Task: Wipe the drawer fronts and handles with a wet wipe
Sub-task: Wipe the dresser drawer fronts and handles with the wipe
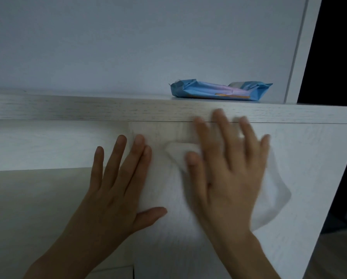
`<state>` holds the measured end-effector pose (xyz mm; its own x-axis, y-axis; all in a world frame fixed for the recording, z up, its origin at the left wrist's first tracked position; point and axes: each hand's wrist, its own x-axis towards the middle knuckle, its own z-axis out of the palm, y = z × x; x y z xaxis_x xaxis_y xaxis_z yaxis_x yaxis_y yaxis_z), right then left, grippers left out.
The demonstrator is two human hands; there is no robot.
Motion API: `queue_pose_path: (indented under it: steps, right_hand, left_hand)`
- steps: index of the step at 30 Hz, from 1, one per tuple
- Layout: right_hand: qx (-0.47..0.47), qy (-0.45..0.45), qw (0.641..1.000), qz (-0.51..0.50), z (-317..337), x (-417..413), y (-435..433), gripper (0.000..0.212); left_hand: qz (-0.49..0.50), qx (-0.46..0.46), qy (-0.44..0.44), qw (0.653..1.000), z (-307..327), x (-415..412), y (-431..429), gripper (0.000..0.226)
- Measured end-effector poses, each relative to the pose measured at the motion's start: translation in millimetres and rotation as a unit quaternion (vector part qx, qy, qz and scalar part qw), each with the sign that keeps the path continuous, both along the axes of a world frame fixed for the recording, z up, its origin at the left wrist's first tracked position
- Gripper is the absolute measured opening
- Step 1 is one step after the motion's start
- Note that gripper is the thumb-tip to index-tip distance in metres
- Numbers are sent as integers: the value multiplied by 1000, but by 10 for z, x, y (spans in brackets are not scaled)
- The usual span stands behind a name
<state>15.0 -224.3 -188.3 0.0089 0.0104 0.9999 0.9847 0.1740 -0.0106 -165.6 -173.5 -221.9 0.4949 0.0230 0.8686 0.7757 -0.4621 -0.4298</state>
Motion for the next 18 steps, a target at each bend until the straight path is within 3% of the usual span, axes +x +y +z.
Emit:
queue_pose_path:
  steps: [8,14,18]
  right_hand:
    - [-10,4,1000,1,34,-202,52,41]
    - [9,-40,996,77,-71,108,-15,39]
    - [1,-62,997,56,-55,0,-18,48]
  left_hand:
    - [2,6,0,1000,-9,-10,14,87]
    - [-2,8,-6,1000,-10,8,32,86]
    - [-8,15,-11,1000,-16,15,45,86]
